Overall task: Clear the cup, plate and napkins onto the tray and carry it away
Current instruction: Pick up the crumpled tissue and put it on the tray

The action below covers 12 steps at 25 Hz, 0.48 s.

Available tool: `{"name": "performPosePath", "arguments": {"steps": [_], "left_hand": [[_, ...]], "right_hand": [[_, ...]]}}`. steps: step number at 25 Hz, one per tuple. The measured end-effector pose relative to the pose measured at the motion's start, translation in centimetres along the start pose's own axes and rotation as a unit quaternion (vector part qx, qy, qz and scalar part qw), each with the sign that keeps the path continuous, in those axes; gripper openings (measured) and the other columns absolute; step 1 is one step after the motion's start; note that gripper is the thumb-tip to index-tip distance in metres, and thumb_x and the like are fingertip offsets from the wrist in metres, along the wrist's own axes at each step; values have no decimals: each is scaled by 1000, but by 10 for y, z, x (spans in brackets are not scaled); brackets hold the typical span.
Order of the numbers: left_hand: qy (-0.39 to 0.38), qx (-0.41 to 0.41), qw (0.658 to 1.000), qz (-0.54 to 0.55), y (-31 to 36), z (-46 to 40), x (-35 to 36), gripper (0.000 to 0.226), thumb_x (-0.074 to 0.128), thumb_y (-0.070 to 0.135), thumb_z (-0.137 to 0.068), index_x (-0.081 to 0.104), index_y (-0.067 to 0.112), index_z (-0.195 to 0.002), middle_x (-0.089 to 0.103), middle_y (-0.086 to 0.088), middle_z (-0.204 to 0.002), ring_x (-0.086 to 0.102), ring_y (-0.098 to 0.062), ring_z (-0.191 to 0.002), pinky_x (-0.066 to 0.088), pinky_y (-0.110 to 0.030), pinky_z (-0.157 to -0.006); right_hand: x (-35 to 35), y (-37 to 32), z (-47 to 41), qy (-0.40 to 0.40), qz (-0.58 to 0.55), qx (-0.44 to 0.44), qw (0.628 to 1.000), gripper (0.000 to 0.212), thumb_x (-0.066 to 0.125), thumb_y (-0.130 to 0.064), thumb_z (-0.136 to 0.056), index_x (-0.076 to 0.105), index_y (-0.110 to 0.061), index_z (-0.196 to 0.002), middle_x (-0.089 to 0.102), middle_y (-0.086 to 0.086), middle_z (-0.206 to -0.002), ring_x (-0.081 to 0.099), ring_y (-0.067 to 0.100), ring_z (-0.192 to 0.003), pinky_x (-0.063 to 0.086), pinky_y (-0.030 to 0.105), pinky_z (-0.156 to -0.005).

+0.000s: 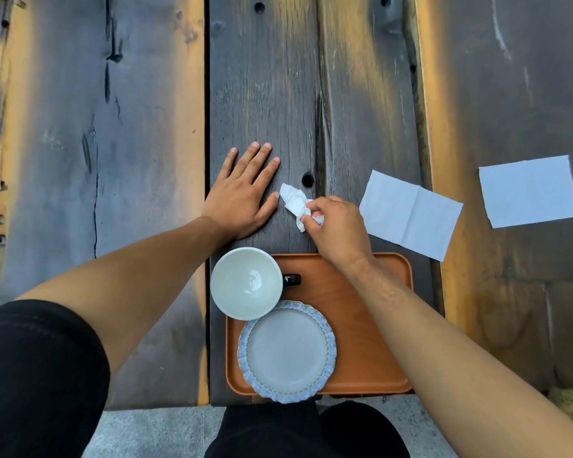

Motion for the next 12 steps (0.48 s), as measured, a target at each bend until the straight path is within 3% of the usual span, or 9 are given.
{"name": "performPosePath", "arguments": {"steps": [5, 9, 12], "left_hand": [[1, -2, 1000, -2, 1, -1, 0, 67, 34, 48, -102, 31, 13, -159, 24, -11, -169, 18, -28, -158, 14, -55, -127], [-2, -6, 1000, -3, 0, -1, 2, 67, 35, 48, -102, 31, 14, -159, 24, -11, -169, 18, -29, -158, 13, -55, -127], [-2, -7, 1000, -1, 0, -1, 1, 66, 36, 47, -102, 31, 14, -159, 24, -11, -169, 18, -29, -158, 13, -55, -127]], "right_hand": [[-13, 6, 16, 31, -58, -3, 998, 15, 71, -21, -89, 78, -14, -101, 71, 1, -96, 64, 16, -87, 52, 34, -81], [-26, 16, 45, 29, -77, -1, 997, 11, 73, -20, -90, 77, -16, -100, 67, -6, -91, 56, 3, -78, 41, 8, -69], [-30, 28, 69, 23, -82, 9, 996, 10, 74, -23, -90, 77, -21, -99, 65, -12, -90, 57, -1, -77, 38, 3, -68]]}}
Point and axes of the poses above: each hand's wrist, its own z-axis away from the middle knuckle, its own x-axis out of the palm, y = z × x, the point moved 7 cm from there along -z, towards the middle knuckle
